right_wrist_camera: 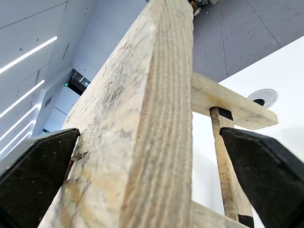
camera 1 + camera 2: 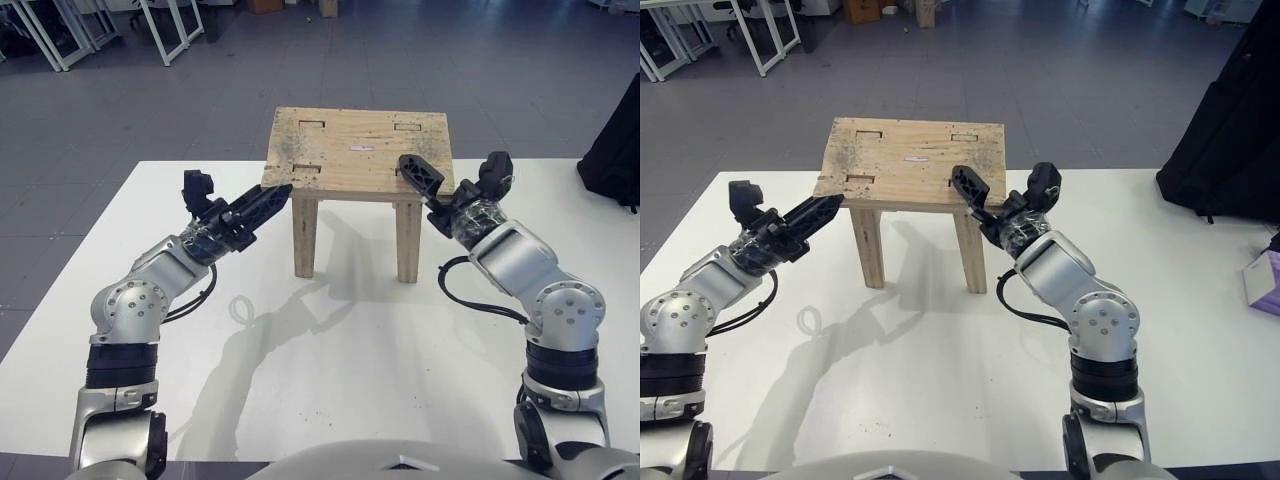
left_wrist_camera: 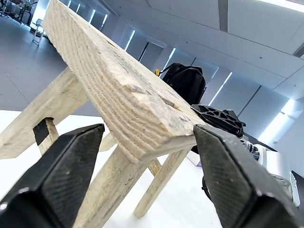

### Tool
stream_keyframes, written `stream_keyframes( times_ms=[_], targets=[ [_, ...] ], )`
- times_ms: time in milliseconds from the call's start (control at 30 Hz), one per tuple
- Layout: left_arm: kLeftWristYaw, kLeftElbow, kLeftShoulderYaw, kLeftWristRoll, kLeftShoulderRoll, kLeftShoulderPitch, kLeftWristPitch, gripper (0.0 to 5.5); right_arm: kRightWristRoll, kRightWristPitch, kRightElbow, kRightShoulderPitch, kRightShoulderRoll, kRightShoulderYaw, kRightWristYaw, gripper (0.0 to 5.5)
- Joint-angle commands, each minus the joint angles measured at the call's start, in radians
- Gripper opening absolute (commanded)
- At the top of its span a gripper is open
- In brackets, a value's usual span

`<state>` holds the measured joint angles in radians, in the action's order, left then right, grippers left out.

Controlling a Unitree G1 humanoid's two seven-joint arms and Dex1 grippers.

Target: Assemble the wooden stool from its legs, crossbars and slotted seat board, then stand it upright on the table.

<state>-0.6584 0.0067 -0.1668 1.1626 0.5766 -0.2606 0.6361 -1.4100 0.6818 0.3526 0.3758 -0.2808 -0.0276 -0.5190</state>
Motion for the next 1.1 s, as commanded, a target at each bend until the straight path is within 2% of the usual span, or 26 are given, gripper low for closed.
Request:
stream_keyframes(
  times_ms=[33,167,267,367,567,733,933,1100],
  targets=[
    [0.039,0.075,-0.046,-0.03,-0.001,0.076,0.084,3.43,0.086,0.113,-0.081,-0.087,-0.035,0.036,-0.06,5.49],
    [-0.045,-0.001,-0.168,0.132,-0.038,0.121,0.125,3.43,0.1,0.131,-0.096,-0.084,-0.037,0.04,-0.064,5.49],
    [-0.028,0.012,-0.246,0.25,-0.071,0.128,0.172,3.43,0.124,0.141,-0.104,-0.083,-0.036,0.037,-0.063,5.49],
    [0.008,0.018,-0.275,0.254,-0.089,0.139,0.173,3.43,0.133,0.142,-0.102,-0.084,-0.03,0.034,-0.064,5.49],
    [0.05,-0.092,-0.247,0.09,-0.129,0.171,0.084,3.43,0.206,0.058,-0.093,-0.033,-0.024,-0.008,0.019,5.49],
    [0.088,-0.141,-0.217,-0.038,-0.16,0.171,0.014,3.43,0.412,-0.021,-0.144,0.05,-0.037,-0.014,0.135,5.49],
    [0.194,-0.159,-0.162,-0.388,-0.165,0.155,-0.222,3.43,0.481,-0.073,-0.034,0.129,0.013,-0.055,0.214,5.49],
    [0.382,-0.21,-0.094,-0.702,-0.175,0.117,-0.366,3.43,0.591,-0.132,-0.003,0.208,-0.057,-0.117,0.302,5.49]
  ],
)
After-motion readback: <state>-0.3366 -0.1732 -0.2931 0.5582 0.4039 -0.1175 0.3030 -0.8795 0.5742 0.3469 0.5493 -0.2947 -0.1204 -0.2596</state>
